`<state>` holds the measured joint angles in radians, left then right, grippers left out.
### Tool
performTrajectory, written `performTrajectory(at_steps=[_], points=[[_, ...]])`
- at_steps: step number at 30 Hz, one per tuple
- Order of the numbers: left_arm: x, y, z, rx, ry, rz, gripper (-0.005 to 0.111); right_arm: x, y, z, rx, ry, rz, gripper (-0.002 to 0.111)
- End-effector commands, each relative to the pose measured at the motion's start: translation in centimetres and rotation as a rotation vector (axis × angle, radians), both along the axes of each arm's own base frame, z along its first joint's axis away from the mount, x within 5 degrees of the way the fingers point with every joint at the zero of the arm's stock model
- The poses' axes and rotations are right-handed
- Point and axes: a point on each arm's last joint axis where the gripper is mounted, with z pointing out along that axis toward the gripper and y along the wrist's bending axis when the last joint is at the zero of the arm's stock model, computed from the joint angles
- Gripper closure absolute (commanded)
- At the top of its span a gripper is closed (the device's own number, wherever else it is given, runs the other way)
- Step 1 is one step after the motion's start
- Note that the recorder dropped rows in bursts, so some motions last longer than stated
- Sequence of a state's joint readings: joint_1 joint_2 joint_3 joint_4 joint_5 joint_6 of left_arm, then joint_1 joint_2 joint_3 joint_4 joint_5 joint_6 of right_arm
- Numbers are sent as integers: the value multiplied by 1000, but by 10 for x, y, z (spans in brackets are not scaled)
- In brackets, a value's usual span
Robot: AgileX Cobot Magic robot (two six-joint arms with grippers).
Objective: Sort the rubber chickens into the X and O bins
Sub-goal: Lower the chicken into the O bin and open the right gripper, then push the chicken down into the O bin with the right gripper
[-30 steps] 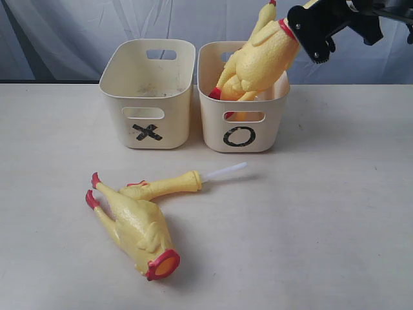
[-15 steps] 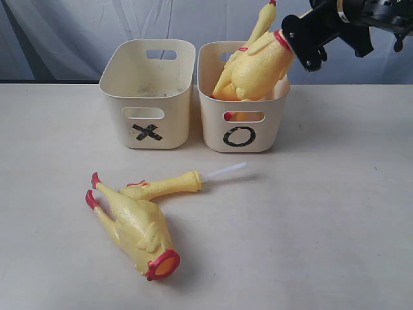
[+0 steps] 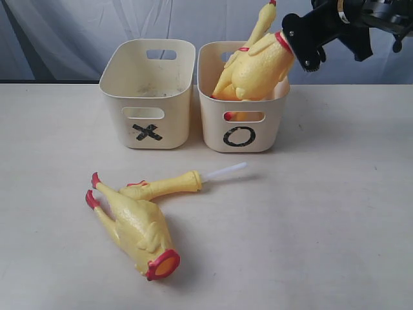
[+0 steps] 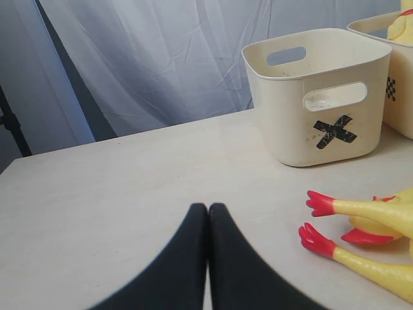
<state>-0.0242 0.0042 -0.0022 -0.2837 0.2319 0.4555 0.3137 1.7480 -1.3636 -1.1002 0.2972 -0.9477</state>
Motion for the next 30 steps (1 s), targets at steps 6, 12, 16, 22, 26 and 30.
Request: performTrajectory(at_steps=[6,12,16,22,26,30], points=[[0,0,0,-3,-8,5,106,0,-1,7,28,-20,1,63],[0,0,0,-3,-8,5,106,0,-1,7,30,-21,5,63],[0,0,0,-3,-8,5,106,0,-1,8,42,-25,4,63],[0,0,0,-3,-8,5,106,-3,-2,15,61,-36,-10,63],[0,0,0,-3,-8,5,106,-7,-6,22,67,-47,-37,63],[0,0,0,-3,-8,5,106,-11,-10,27,85,-46,-86,63]])
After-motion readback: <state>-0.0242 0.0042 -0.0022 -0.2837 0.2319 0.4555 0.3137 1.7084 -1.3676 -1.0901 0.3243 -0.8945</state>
